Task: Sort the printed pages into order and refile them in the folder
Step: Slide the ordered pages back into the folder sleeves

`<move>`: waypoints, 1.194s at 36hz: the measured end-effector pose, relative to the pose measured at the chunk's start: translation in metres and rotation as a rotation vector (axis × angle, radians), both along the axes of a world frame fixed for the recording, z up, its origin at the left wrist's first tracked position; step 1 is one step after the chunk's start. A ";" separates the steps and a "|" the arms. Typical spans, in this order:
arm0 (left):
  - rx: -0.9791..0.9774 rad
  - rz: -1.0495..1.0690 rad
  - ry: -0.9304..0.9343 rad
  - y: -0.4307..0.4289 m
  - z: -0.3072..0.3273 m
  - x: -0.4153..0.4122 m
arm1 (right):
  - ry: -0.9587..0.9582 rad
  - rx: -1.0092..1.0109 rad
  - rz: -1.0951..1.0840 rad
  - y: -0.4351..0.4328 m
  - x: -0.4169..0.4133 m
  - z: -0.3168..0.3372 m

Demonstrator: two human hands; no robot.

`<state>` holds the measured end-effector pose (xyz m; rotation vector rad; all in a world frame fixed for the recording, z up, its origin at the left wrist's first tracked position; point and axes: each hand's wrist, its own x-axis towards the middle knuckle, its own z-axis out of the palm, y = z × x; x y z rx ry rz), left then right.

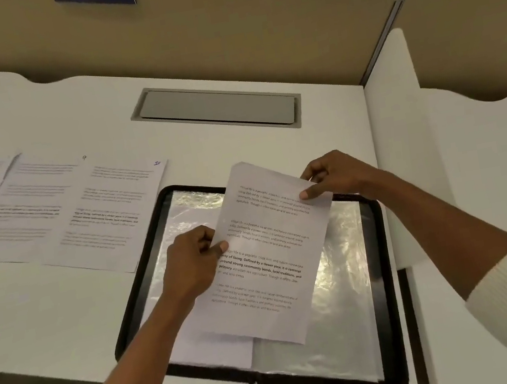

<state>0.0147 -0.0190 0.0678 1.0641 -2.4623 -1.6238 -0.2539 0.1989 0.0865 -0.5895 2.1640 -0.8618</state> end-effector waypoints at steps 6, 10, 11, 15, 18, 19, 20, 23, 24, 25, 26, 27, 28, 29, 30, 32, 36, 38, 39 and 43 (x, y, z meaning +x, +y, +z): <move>-0.001 -0.050 0.015 -0.002 -0.006 -0.020 | 0.041 0.093 0.161 -0.018 -0.007 0.012; 0.035 -0.046 0.013 0.000 -0.015 -0.034 | 0.047 0.100 0.154 -0.020 -0.012 0.011; 0.041 -0.046 0.012 0.000 -0.017 -0.037 | 0.035 0.104 0.151 -0.019 -0.013 0.011; 0.017 -0.021 -0.006 0.006 -0.026 -0.047 | 0.048 0.134 0.182 -0.017 -0.024 0.014; -0.188 -0.001 -0.066 0.012 -0.032 -0.052 | 0.120 0.168 0.202 -0.014 -0.041 0.019; -0.268 0.015 -0.098 0.016 -0.034 -0.052 | 0.150 0.181 0.207 -0.012 -0.049 0.021; -0.347 0.027 -0.130 0.021 -0.034 -0.051 | 0.179 0.194 0.216 -0.011 -0.057 0.024; -0.536 0.001 -0.202 0.041 -0.039 -0.048 | 0.274 0.230 0.230 -0.005 -0.085 0.032; -0.589 -0.029 -0.223 0.050 -0.042 -0.047 | 0.301 0.237 0.225 -0.002 -0.096 0.033; -0.640 -0.060 -0.233 0.060 -0.043 -0.048 | 0.321 0.243 0.222 0.000 -0.107 0.034; -0.687 -0.085 -0.227 0.072 -0.045 -0.049 | 0.338 0.249 0.224 0.002 -0.117 0.035; -0.728 -0.104 -0.215 0.084 -0.047 -0.051 | 0.355 0.257 0.229 0.003 -0.127 0.037; -0.753 -0.119 -0.208 0.098 -0.049 -0.054 | 0.376 0.270 0.241 0.003 -0.137 0.039; -0.767 -0.138 -0.206 0.112 -0.051 -0.057 | 0.394 0.282 0.260 0.003 -0.145 0.040; -0.775 -0.151 -0.204 0.126 -0.055 -0.061 | 0.406 0.285 0.285 0.003 -0.153 0.042; -0.769 -0.162 -0.196 0.150 -0.063 -0.074 | 0.415 0.281 0.319 0.004 -0.169 0.048; -0.830 -0.119 -0.178 0.186 -0.076 -0.104 | 0.405 0.230 0.358 -0.002 -0.196 0.054; -0.834 -0.087 -0.181 0.197 -0.079 -0.121 | 0.428 0.211 0.387 -0.007 -0.207 0.054; -0.825 -0.073 -0.188 0.202 -0.081 -0.128 | 0.437 0.206 0.396 -0.009 -0.211 0.053; -0.811 -0.044 -0.251 0.218 -0.084 -0.152 | 0.467 0.201 0.406 -0.011 -0.226 0.050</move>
